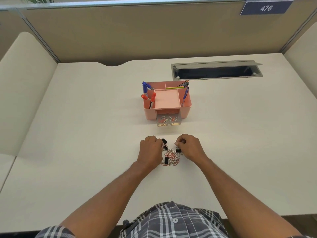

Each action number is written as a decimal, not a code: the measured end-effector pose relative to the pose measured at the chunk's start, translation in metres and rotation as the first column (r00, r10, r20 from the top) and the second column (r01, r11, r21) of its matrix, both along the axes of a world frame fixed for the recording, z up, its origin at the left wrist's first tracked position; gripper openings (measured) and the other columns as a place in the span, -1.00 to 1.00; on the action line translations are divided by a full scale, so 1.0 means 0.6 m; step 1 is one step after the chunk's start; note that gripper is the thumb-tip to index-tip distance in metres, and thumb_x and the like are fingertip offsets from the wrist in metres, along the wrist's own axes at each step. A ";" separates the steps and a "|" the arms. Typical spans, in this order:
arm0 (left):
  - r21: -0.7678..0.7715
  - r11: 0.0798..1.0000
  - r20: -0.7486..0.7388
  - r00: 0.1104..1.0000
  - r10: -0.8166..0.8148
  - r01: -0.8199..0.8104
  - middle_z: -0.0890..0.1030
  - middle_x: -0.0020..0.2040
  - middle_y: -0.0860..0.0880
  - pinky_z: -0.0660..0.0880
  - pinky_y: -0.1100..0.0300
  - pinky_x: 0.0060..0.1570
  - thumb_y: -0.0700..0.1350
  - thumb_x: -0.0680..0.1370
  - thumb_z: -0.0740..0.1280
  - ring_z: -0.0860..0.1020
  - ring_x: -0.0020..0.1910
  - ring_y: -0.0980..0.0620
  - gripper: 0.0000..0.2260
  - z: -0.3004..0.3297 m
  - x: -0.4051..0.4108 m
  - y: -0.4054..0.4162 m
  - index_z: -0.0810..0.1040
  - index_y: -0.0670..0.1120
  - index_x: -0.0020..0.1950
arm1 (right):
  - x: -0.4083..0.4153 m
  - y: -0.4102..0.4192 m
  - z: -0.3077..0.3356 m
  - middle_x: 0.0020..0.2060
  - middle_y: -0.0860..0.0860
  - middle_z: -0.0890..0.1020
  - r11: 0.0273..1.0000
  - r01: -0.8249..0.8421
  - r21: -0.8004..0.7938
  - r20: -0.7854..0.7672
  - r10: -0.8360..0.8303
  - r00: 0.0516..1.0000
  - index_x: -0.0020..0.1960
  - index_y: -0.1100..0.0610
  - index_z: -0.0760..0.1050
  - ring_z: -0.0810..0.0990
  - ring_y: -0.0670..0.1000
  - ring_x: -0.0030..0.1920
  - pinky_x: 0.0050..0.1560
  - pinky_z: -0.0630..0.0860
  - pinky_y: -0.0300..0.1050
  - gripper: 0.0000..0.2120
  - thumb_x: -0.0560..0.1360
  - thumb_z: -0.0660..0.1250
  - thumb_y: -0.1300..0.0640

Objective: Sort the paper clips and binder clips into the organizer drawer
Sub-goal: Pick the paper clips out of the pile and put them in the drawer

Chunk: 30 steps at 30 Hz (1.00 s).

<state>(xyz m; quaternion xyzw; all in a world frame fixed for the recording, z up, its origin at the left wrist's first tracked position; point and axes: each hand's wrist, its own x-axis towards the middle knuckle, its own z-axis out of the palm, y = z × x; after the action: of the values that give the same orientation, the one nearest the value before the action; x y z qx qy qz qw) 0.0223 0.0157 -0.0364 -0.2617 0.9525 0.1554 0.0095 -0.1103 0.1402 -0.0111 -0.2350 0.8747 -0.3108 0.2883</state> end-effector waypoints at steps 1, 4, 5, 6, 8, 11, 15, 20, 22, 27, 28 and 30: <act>-0.006 1.000 0.001 1.000 0.005 -0.005 0.53 0.00 -0.01 0.28 0.06 -0.07 -0.18 0.51 0.29 0.43 0.07 -0.09 -0.82 0.000 0.001 0.001 0.55 -0.01 0.09 | 0.000 0.000 -0.001 -0.33 -0.08 0.59 1.000 -0.004 -0.003 0.007 0.004 1.000 -0.16 0.07 0.62 0.60 0.02 -0.18 -0.07 0.55 -0.05 -0.96 0.47 0.41 0.15; -0.019 0.999 0.000 1.000 0.028 -0.028 0.54 -0.06 -0.02 0.22 0.09 -0.14 -0.28 0.42 0.29 0.44 0.00 -0.11 -0.77 -0.002 0.003 0.003 0.54 -0.04 0.02 | 0.000 0.002 -0.003 -0.20 0.01 0.69 1.000 -0.005 -0.026 0.038 0.006 0.999 -0.06 0.12 0.67 0.66 0.03 -0.12 0.01 0.60 -0.03 -0.91 0.49 0.39 0.22; -0.023 0.999 -0.001 0.999 0.040 -0.040 0.54 -0.08 -0.02 0.21 0.10 -0.16 -0.29 0.40 0.29 0.45 -0.02 -0.11 -0.76 -0.002 0.004 0.003 0.54 -0.04 0.00 | -0.001 0.002 -0.002 -0.14 0.04 0.71 0.999 -0.006 -0.036 0.040 0.008 0.999 -0.02 0.13 0.67 0.66 0.04 -0.10 0.02 0.60 -0.04 -0.88 0.49 0.37 0.24; -0.026 0.998 -0.006 0.998 0.055 -0.055 0.54 -0.10 -0.02 0.21 0.10 -0.17 -0.29 0.40 0.29 0.46 -0.04 -0.12 -0.77 -0.002 0.005 0.003 0.54 -0.04 -0.02 | -0.001 0.002 -0.001 -0.12 0.06 0.71 0.999 -0.007 -0.049 0.041 0.009 0.999 0.01 0.14 0.67 0.66 0.04 -0.09 0.02 0.59 -0.06 -0.85 0.50 0.36 0.25; -0.028 0.996 -0.024 0.996 0.085 -0.085 0.55 -0.12 -0.01 0.21 0.11 -0.19 -0.25 0.45 0.29 0.48 -0.07 -0.12 -0.84 0.001 0.005 0.005 0.54 -0.04 -0.04 | -0.003 -0.001 0.009 -0.15 0.03 0.69 0.996 0.012 -0.085 0.058 -0.007 0.998 0.03 0.13 0.67 0.63 0.01 -0.11 -0.04 0.55 -0.16 -0.84 0.50 0.36 0.24; -0.027 0.996 -0.045 0.995 0.089 -0.090 0.57 -0.09 0.00 0.29 0.07 -0.15 -0.09 0.54 0.28 0.48 -0.06 -0.10 -0.92 0.001 0.006 0.011 0.55 -0.03 -0.03 | -0.008 -0.013 0.036 -0.14 -0.04 0.69 0.980 0.034 -0.195 0.008 -0.034 0.999 0.05 0.10 0.67 0.62 -0.07 -0.08 -0.04 0.45 -0.31 -0.84 0.51 0.36 0.21; -0.015 0.996 -0.067 0.994 0.084 -0.085 0.59 0.01 -0.02 0.35 0.03 -0.07 -0.09 0.53 0.32 0.49 0.01 -0.11 -0.88 -0.008 0.013 0.018 0.59 -0.04 0.03 | -0.024 -0.053 0.082 -0.05 0.00 0.71 0.948 -0.013 -0.319 -0.194 -0.052 0.980 0.09 0.12 0.66 0.61 -0.05 -0.06 0.06 0.51 -0.19 -0.80 0.54 0.31 0.22; -0.036 0.996 -0.058 0.995 0.077 -0.079 0.59 -0.01 -0.01 0.37 0.03 -0.09 -0.14 0.54 0.31 0.49 0.00 -0.11 -0.88 -0.013 0.015 0.018 0.61 -0.05 0.03 | -0.041 -0.102 0.103 0.06 0.11 0.69 0.961 -0.161 -0.224 -0.314 0.085 0.946 0.14 0.17 0.64 0.60 0.11 0.08 0.13 0.54 -0.07 -0.77 0.57 0.25 0.25; -0.047 0.995 -0.061 0.995 0.081 -0.084 0.60 -0.05 -0.01 0.38 0.03 -0.12 -0.15 0.53 0.31 0.50 -0.05 -0.11 -0.90 -0.013 0.015 0.017 0.62 -0.05 -0.03 | -0.038 -0.101 0.107 0.07 0.13 0.68 0.958 -0.173 -0.231 -0.297 0.100 0.950 0.15 0.19 0.63 0.60 0.12 0.10 0.15 0.54 -0.03 -0.77 0.58 0.24 0.25; -0.108 0.989 -0.085 0.992 0.088 -0.097 0.58 -0.18 -0.03 0.35 0.06 -0.25 -0.19 0.45 0.33 0.50 -0.20 -0.13 -0.94 -0.020 0.023 0.014 0.59 -0.07 -0.18 | -0.020 -0.051 0.089 -0.04 0.06 0.71 0.965 -0.178 -0.195 -0.313 0.110 0.943 0.07 0.12 0.64 0.63 0.09 -0.02 0.05 0.56 0.00 -0.80 0.56 0.25 0.20; -0.113 0.989 -0.093 0.992 0.087 -0.097 0.57 -0.19 -0.03 0.35 0.06 -0.26 -0.19 0.44 0.33 0.49 -0.21 -0.13 -0.94 -0.021 0.024 0.014 0.57 -0.07 -0.20 | -0.017 -0.039 0.078 0.00 0.05 0.70 0.976 -0.191 -0.100 -0.285 0.156 0.946 0.09 0.11 0.64 0.63 0.09 0.02 0.09 0.55 -0.02 -0.79 0.55 0.27 0.18; -0.114 0.989 -0.103 0.991 0.086 -0.098 0.57 -0.19 -0.04 0.37 0.05 -0.26 -0.18 0.43 0.33 0.49 -0.22 -0.14 -0.96 -0.021 0.027 0.012 0.56 -0.07 -0.22 | -0.007 -0.016 0.051 0.09 0.06 0.67 0.964 -0.239 0.118 -0.214 0.260 0.942 0.16 0.10 0.62 0.59 0.10 0.12 0.13 0.50 -0.07 -0.77 0.54 0.30 0.15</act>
<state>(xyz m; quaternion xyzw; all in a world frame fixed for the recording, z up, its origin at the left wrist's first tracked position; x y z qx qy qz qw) 0.0387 0.0228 -0.0492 -0.2974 0.9463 0.1114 -0.0600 -0.1147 0.1306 0.0196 -0.3646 0.8783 -0.2027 0.2337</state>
